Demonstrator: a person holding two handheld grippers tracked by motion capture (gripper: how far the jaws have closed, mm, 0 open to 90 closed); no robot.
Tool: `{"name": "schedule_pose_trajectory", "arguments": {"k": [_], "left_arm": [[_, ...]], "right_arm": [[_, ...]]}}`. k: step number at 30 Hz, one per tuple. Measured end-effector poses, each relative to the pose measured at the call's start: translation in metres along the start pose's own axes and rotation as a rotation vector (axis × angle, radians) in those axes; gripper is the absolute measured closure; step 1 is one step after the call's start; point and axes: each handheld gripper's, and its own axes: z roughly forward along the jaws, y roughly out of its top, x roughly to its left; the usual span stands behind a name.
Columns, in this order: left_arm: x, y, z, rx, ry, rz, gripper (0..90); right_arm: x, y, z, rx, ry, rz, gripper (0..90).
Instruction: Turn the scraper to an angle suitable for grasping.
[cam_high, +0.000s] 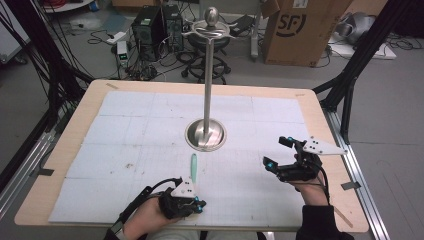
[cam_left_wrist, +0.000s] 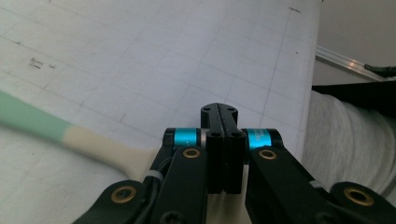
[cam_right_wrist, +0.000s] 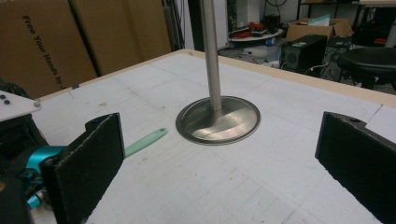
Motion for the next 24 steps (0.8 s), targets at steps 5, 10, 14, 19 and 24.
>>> {"name": "schedule_pose_trajectory", "arguments": {"k": [5,10,14,19,24], "left_arm": [[0.001,-0.005,-0.008,0.018,0.003,0.014,89.9],[0.005,-0.013,-0.019,0.019,0.013,-0.004,89.9],[0.010,-0.019,-0.029,0.013,0.026,-0.016,89.9],[0.018,-0.024,-0.041,-0.005,0.046,-0.052,89.9],[0.023,-0.019,-0.039,-0.031,0.061,-0.091,89.9]], "right_arm": [[0.000,0.000,0.000,0.000,0.001,-0.002,0.5],[0.000,-0.001,0.000,0.001,-0.001,0.001,0.5],[0.000,-0.001,0.001,0.004,-0.002,0.004,0.5],[0.000,-0.002,0.002,0.007,0.000,0.000,0.5],[0.000,-0.002,0.004,0.015,0.003,-0.002,0.5]]}}
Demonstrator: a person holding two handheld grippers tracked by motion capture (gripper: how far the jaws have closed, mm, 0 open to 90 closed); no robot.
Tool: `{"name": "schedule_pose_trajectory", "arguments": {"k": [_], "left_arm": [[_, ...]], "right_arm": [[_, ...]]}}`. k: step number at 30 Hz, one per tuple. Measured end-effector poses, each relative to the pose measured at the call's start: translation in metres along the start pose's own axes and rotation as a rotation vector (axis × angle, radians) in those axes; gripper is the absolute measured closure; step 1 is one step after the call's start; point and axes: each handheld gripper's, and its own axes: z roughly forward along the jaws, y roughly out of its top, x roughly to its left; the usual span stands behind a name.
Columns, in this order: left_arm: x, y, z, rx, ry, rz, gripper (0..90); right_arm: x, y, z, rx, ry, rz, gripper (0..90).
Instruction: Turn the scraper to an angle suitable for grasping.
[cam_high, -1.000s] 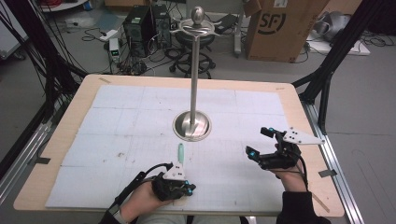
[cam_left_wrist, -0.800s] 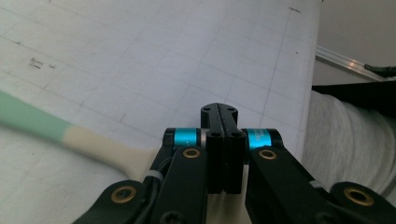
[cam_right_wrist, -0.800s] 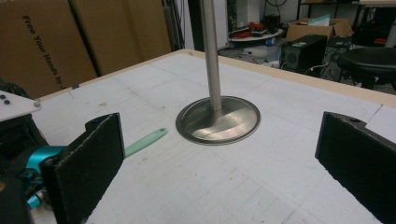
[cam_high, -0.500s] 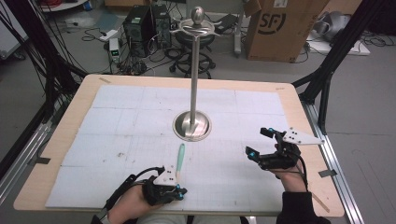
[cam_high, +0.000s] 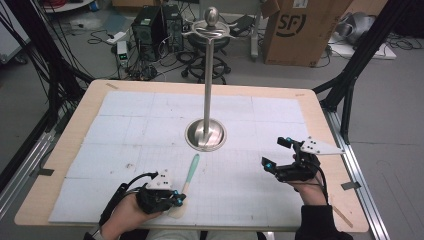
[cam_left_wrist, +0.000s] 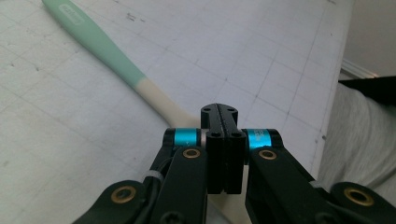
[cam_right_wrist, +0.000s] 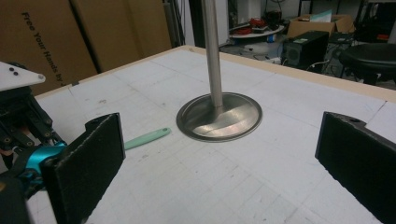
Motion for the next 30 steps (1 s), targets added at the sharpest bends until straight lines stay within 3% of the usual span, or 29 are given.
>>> {"name": "schedule_pose_trajectory", "arguments": {"k": [9,15,21,30], "left_arm": [[0.007,0.009,0.020,0.018,0.036,-0.005,89.9],[0.008,0.011,0.023,0.025,0.035,-0.018,89.9],[0.010,0.008,0.017,0.040,0.043,-0.016,89.9],[0.025,-0.002,-0.002,0.055,0.079,-0.028,89.9]], "right_arm": [[0.000,0.000,0.001,0.003,-0.001,-0.001,0.5],[0.000,-0.001,0.002,0.008,0.000,0.000,0.5],[0.001,-0.001,0.003,0.009,0.003,-0.003,0.5],[0.001,0.000,0.001,0.001,0.005,0.001,0.5]]}}
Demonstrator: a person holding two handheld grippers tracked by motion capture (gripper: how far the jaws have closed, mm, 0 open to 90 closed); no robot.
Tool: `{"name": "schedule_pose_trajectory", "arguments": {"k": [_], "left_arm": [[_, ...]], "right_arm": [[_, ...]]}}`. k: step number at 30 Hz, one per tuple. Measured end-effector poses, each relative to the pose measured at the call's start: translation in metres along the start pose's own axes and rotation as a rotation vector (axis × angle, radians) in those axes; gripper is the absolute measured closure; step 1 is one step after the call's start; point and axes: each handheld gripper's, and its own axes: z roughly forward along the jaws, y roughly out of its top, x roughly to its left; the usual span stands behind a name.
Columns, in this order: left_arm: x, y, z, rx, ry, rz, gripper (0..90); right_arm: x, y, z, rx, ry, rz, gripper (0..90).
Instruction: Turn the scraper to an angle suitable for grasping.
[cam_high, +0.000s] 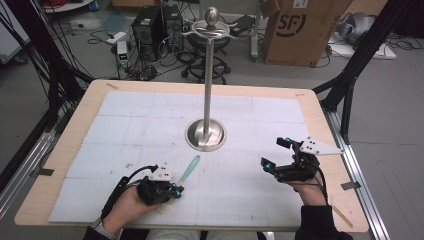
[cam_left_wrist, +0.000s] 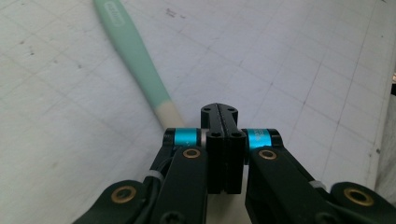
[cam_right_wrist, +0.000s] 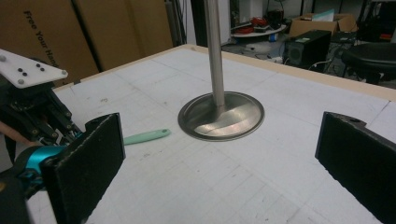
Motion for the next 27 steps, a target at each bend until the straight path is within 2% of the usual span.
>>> {"name": "schedule_pose_trajectory", "arguments": {"k": [7,11,19,22,24,27], "left_arm": [[0.018,-0.007,-0.012,0.003,0.042,-0.026,89.9],[0.029,-0.010,-0.018,0.005,0.082,-0.044,89.9],[0.048,-0.013,-0.021,-0.023,0.135,-0.083,89.9],[0.050,-0.013,-0.021,-0.028,0.133,-0.076,89.9],[0.050,-0.012,-0.022,-0.043,0.125,-0.085,89.8],[0.050,-0.010,-0.029,-0.113,0.090,-0.090,89.8]], "right_arm": [[0.000,0.001,0.000,-0.001,0.002,0.000,0.5],[0.000,0.001,0.000,-0.004,0.000,-0.006,0.5],[0.000,0.000,0.002,0.004,0.003,-0.006,0.5],[0.000,0.000,0.002,0.007,0.002,-0.009,0.5],[0.001,0.000,0.002,0.009,0.004,-0.004,0.5],[0.001,0.000,0.002,0.006,0.004,-0.005,0.5]]}}
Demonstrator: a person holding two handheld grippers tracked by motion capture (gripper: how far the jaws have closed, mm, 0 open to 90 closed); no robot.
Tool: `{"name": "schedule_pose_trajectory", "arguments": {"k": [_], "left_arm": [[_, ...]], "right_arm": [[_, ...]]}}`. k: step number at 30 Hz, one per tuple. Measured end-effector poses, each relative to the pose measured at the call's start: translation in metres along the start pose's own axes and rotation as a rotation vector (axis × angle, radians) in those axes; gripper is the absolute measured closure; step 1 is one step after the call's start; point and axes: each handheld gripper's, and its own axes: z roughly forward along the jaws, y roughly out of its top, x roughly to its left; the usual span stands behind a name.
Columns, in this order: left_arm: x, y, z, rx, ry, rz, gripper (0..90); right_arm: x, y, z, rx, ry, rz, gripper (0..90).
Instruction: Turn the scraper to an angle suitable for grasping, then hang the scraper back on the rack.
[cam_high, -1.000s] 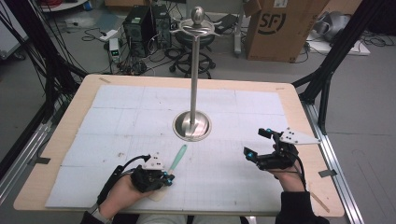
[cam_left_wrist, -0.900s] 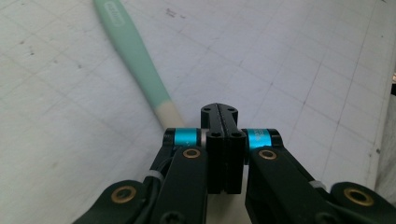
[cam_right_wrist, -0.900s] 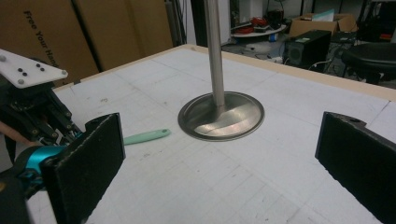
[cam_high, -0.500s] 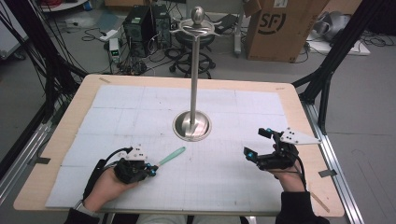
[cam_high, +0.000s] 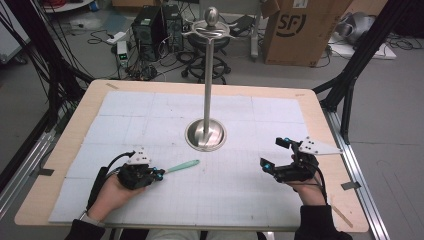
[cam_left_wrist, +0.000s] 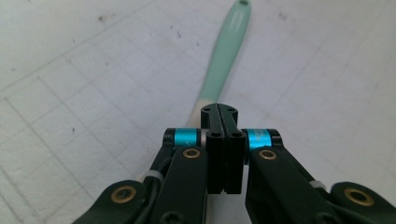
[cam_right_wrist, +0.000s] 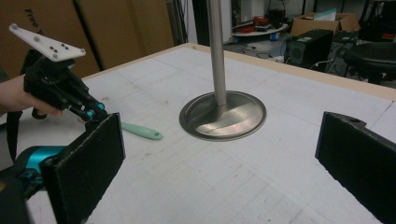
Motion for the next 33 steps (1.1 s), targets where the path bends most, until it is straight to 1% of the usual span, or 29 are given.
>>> {"name": "schedule_pose_trajectory", "arguments": {"k": [1,3,4,6,8,10,11,13,14,15,16,17,19,20,21,22,23,26,28,30,31,33], "left_arm": [[0.000,0.001,-0.003,-0.022,-0.009,-0.007,89.7],[0.000,0.004,-0.008,-0.056,-0.010,0.009,89.6],[0.000,0.006,-0.011,-0.081,-0.016,0.010,89.1],[0.000,0.010,-0.015,-0.126,-0.038,0.014,83.9],[0.000,0.013,-0.018,-0.143,-0.040,0.031,79.8],[0.002,0.015,-0.021,-0.158,-0.070,0.034,74.2],[0.003,0.016,-0.022,-0.159,-0.080,0.045,70.5],[0.005,0.019,-0.025,-0.167,-0.092,0.060,58.5],[0.006,0.021,-0.027,-0.167,-0.097,0.066,55.1],[0.008,0.023,-0.028,-0.169,-0.105,0.074,49.3],[0.009,0.025,-0.029,-0.161,-0.115,0.094,43.3],[0.010,0.027,-0.030,-0.151,-0.113,0.121,39.9],[0.011,0.031,-0.028,-0.127,-0.116,0.167,30.0],[0.012,0.032,-0.028,-0.128,-0.124,0.196,26.0],[0.012,0.033,-0.027,-0.125,-0.126,0.224,25.2],[0.012,0.034,-0.025,-0.112,-0.119,0.241,25.2],[0.013,0.035,-0.023,-0.096,-0.121,0.243,24.6],[0.016,0.037,-0.019,-0.064,-0.127,0.220,22.9],[0.019,0.038,-0.017,-0.061,-0.130,0.207,22.4],[0.020,0.038,-0.016,-0.061,-0.149,0.219,22.6],[0.021,0.039,-0.014,-0.050,-0.167,0.221,22.7],[0.022,0.040,-0.011,-0.019,-0.181,0.228,22.7]], "right_arm": [[0.000,0.000,0.000,-0.002,0.000,0.000,0.5],[-0.001,0.000,0.000,-0.005,-0.001,0.000,0.5],[-0.001,0.000,0.000,-0.005,-0.003,0.000,0.5],[-0.001,0.000,0.000,-0.001,-0.001,0.002,0.5],[-0.001,0.000,0.000,0.000,-0.001,0.001,0.5],[-0.001,0.000,0.001,-0.001,-0.001,-0.001,0.5],[-0.001,0.000,0.001,-0.001,-0.002,-0.002,0.5],[-0.001,0.000,0.001,0.000,-0.002,0.000,0.5],[-0.001,0.000,0.001,-0.001,-0.001,0.003,0.5],[-0.001,0.000,0.001,0.002,0.000,0.007,0.5],[-0.001,0.000,0.001,0.002,0.001,0.007,0.5],[-0.001,0.000,0.002,0.001,0.001,0.004,0.5],[-0.001,0.000,0.002,0.004,-0.001,0.002,0.5],[-0.001,0.000,0.002,0.003,0.000,0.002,0.5],[-0.001,0.000,0.002,0.004,0.001,0.003,0.5],[-0.001,0.000,0.002,0.003,-0.001,0.002,0.5],[-0.001,0.000,0.002,0.005,0.000,0.002,0.5],[-0.001,0.000,0.002,0.004,0.004,0.005,0.5],[-0.001,0.000,0.001,0.002,0.003,0.007,0.5],[-0.001,0.000,0.001,0.002,0.004,0.006,0.5],[-0.001,0.000,0.002,0.003,0.005,0.008,0.5],[-0.001,-0.001,0.002,0.007,0.004,0.008,0.5]]}}
